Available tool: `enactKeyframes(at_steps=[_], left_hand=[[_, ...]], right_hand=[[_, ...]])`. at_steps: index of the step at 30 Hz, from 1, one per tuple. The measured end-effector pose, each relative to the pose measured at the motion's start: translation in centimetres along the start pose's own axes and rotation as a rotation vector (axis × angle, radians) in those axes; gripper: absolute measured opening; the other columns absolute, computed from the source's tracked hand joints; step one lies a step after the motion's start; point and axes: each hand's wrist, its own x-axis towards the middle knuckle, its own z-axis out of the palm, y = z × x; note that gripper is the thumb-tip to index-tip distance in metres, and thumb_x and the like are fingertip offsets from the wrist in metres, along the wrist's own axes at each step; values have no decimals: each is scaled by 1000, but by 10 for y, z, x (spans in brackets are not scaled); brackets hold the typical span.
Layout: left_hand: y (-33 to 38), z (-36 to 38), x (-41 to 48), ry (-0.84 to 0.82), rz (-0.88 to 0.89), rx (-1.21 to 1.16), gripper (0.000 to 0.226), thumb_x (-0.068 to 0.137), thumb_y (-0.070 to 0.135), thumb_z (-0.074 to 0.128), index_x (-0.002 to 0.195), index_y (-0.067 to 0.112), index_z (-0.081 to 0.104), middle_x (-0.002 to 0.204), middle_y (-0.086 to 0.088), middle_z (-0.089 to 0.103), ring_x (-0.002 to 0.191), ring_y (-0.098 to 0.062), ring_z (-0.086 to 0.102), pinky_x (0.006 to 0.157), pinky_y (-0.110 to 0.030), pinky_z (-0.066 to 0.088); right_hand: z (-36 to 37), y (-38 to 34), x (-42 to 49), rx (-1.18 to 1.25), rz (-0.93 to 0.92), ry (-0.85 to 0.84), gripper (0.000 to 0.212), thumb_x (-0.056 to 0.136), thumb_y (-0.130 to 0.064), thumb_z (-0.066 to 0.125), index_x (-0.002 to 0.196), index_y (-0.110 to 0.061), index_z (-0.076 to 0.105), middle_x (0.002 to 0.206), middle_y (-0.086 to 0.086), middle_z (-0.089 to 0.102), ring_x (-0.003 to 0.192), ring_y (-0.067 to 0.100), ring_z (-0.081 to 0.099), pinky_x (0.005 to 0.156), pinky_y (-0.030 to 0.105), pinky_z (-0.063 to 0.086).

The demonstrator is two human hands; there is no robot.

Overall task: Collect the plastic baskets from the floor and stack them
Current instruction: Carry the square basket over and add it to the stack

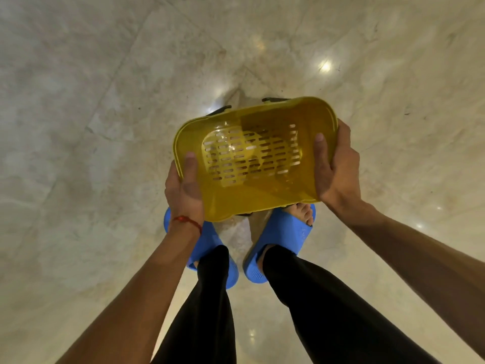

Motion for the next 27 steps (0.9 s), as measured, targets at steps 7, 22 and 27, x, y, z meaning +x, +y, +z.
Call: enactKeyframes(at_steps=[7,22,27], left_hand=[[54,-59,-37,-11,-219,-109,49,94,62,49,126,27,63,127,-2,66,115,-25,63,101,-46,49],[194,-266,-245,-68,-365,-413,68,95,70,33,142,25,52,135,-12,61,121,-38,59,104,-64,42],[224,-316,-307,20,-381,-618,71,93,72,34,142,24,51,136,-13,60,123,-41,57,105,-68,37]], right_hand=[[-38,-75,-62,76,58,48,36,108,-50,33,124,-31,59,90,-37,64,81,-9,63,64,7,42],[-132,-325,-197,92,36,-104,55,105,-56,31,59,-33,50,53,-12,52,49,7,43,56,34,37],[-148,-414,-217,175,-65,-263,56,107,-47,38,54,-51,58,51,-24,57,51,-5,55,54,10,40]])
